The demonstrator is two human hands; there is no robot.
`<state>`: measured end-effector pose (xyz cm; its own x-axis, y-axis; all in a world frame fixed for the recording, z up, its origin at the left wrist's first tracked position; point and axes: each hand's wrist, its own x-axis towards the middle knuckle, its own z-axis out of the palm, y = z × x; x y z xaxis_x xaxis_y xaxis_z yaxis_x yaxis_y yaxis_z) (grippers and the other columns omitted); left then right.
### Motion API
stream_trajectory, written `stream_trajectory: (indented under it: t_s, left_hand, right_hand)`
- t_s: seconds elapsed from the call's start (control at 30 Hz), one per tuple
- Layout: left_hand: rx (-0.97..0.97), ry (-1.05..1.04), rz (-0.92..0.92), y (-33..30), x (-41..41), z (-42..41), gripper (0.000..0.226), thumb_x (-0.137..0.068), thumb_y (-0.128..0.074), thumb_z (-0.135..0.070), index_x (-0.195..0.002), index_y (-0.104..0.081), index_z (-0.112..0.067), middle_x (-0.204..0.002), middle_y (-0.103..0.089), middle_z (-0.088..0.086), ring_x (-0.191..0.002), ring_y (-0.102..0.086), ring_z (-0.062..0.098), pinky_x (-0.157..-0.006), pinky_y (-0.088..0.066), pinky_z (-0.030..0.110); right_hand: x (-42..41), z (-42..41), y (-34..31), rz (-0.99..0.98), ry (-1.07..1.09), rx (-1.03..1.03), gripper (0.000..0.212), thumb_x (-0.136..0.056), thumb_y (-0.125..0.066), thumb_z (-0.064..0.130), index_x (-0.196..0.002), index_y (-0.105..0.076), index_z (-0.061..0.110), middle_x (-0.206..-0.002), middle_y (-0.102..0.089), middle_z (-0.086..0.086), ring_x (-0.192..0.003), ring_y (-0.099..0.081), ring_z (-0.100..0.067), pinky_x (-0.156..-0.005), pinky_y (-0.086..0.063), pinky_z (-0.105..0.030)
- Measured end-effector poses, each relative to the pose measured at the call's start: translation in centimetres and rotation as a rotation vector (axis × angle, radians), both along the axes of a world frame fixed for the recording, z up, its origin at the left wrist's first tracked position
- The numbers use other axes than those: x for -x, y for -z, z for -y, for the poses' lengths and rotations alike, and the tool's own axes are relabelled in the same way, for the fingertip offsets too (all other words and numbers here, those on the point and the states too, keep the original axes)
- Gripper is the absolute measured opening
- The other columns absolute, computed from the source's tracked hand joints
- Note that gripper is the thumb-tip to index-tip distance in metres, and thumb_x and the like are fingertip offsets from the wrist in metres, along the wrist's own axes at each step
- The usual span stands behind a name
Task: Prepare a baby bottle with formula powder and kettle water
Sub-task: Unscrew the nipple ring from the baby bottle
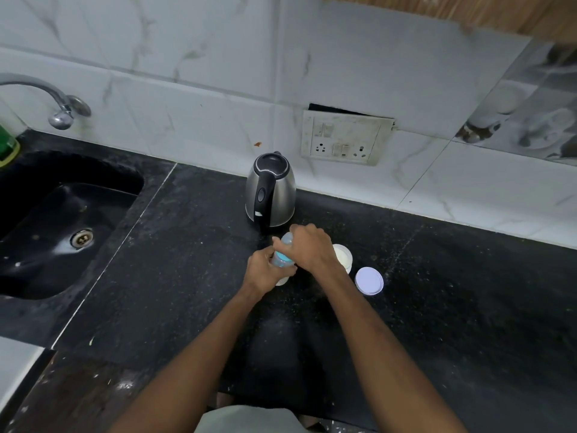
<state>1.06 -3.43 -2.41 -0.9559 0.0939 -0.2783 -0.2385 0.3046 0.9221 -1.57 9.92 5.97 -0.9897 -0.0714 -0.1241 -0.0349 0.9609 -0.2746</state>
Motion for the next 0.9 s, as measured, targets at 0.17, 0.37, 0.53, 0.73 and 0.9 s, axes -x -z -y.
stream_trajectory:
  t_s: [0.17,0.37,0.53,0.73,0.9]
  left_hand:
    - [0.002,0.062,0.0,-0.9,0.9,1.1,0.046,-0.063,-0.095,-0.026,-0.105,-0.076,-0.02,-0.098,-0.08,-0.003,-0.095,-0.076,0.017,-0.092,-0.062,0.046]
    - [0.096,0.017,0.025,0.1,0.1,2.6,0.052,-0.071,-0.094,-0.025,-0.117,-0.07,-0.021,-0.106,-0.076,-0.007,-0.101,-0.071,0.013,-0.095,-0.059,0.042]
    - [0.064,-0.017,-0.029,-1.1,0.5,1.6,0.052,-0.073,-0.093,-0.025,-0.119,-0.068,-0.022,-0.107,-0.074,-0.007,-0.1,-0.07,0.012,-0.091,-0.058,0.037]
    - [0.071,-0.038,0.026,-0.3,0.3,3.0,0.06,-0.076,-0.091,-0.025,-0.128,-0.062,-0.02,-0.118,-0.069,-0.007,-0.11,-0.066,0.014,-0.1,-0.057,0.041]
    - [0.081,-0.048,0.026,0.5,-0.6,4.7,0.059,-0.074,-0.093,-0.026,-0.125,-0.064,-0.022,-0.115,-0.072,-0.008,-0.107,-0.068,0.013,-0.098,-0.058,0.041]
  right_hand:
    - [0.5,-0.7,-1.8,-0.013,-0.115,0.052,0.05,-0.092,-0.06,0.06,-0.105,-0.069,0.013,-0.102,-0.072,-0.012,-0.094,-0.067,-0.033,-0.072,-0.044,-0.036]
    - [2.7,-2.4,-4.7,-0.007,-0.144,0.27,0.038,-0.084,-0.066,0.064,-0.092,-0.066,0.027,-0.084,-0.069,0.003,-0.08,-0.065,-0.019,-0.069,-0.057,-0.04]
    - [3.4,-2.3,-3.5,0.007,-0.057,0.391,0.045,-0.085,-0.06,0.071,-0.101,-0.063,0.029,-0.096,-0.069,0.001,-0.09,-0.065,-0.019,-0.076,-0.057,-0.04]
    - [4.6,-3.1,-0.8,0.039,0.097,0.408,0.055,-0.083,-0.079,0.052,-0.119,-0.053,0.02,-0.115,-0.061,-0.004,-0.101,-0.058,-0.019,-0.081,-0.054,-0.036]
    - [5.9,-1.7,2.5,0.07,0.159,0.262,0.047,-0.085,-0.079,0.037,-0.119,-0.055,0.015,-0.119,-0.066,-0.012,-0.107,-0.065,-0.032,-0.089,-0.055,-0.041]
